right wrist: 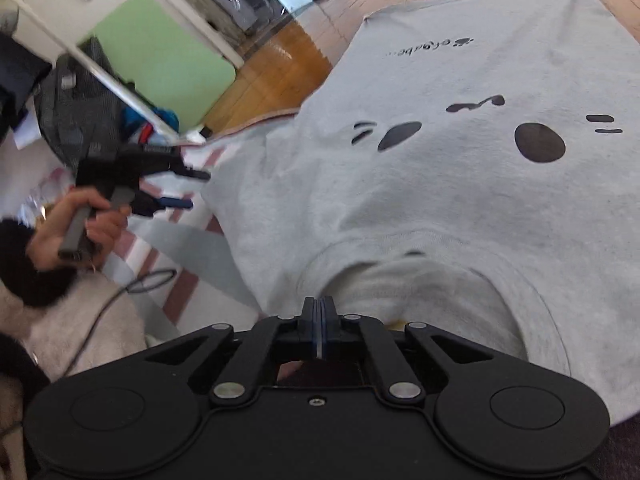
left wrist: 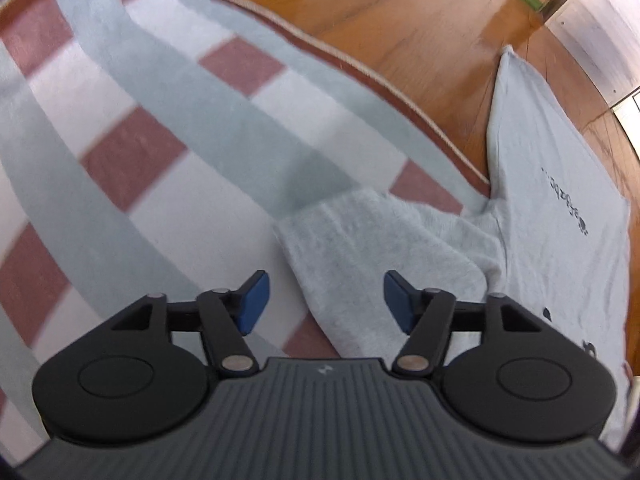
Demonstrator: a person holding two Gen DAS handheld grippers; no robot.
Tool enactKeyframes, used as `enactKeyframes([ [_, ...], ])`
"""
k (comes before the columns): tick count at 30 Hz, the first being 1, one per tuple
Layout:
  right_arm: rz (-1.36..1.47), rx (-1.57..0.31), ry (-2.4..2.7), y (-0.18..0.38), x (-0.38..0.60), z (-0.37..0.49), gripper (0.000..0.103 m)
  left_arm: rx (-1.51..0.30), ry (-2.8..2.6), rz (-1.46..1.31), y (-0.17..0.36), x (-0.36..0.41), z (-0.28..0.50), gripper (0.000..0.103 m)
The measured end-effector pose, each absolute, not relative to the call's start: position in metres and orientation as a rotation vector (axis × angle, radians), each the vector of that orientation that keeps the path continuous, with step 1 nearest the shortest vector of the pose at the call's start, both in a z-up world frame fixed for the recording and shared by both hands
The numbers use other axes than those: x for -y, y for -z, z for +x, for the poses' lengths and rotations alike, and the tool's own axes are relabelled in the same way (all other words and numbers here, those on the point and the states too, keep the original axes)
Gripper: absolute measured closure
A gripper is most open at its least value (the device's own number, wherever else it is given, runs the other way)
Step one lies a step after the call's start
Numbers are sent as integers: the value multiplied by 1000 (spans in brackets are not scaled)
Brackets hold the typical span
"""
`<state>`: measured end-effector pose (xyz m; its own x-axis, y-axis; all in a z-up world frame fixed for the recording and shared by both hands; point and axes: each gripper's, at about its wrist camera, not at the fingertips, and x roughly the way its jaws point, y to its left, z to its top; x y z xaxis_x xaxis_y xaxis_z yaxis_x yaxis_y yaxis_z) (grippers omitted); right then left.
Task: Fold clothes
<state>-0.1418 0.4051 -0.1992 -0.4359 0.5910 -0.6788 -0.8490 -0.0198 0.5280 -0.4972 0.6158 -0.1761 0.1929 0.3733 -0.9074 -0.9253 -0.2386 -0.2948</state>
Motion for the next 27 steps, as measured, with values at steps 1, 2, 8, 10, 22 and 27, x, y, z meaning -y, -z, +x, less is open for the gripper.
enactKeyframes([
  [1, -347, -1136, -1673, 199, -405, -145, 99, -617, -1361, -1275, 180, -616, -496, 38],
  [2, -348, -1141, -1665, 198, -405, -147, 95, -629, -1358, -1285, 183, -617, -494, 38],
  [8, -315, -1111, -1645, 192, -403, -162, 50, -646, -1337, -1207, 197, -632, -467, 8],
  [10, -297, -1097, -1669, 192, -404, -165, 47, -600, -1347, -1193, 199, -635, -460, 2],
  [22, -410, -1024, -1691, 199, -427, -194, 96, -697, -1497, -423, 102, -553, -397, 93],
  [27, -459, -1031, -1624, 203, -428, -194, 96, -842, -1585, -910, 175, -609, -464, 89],
])
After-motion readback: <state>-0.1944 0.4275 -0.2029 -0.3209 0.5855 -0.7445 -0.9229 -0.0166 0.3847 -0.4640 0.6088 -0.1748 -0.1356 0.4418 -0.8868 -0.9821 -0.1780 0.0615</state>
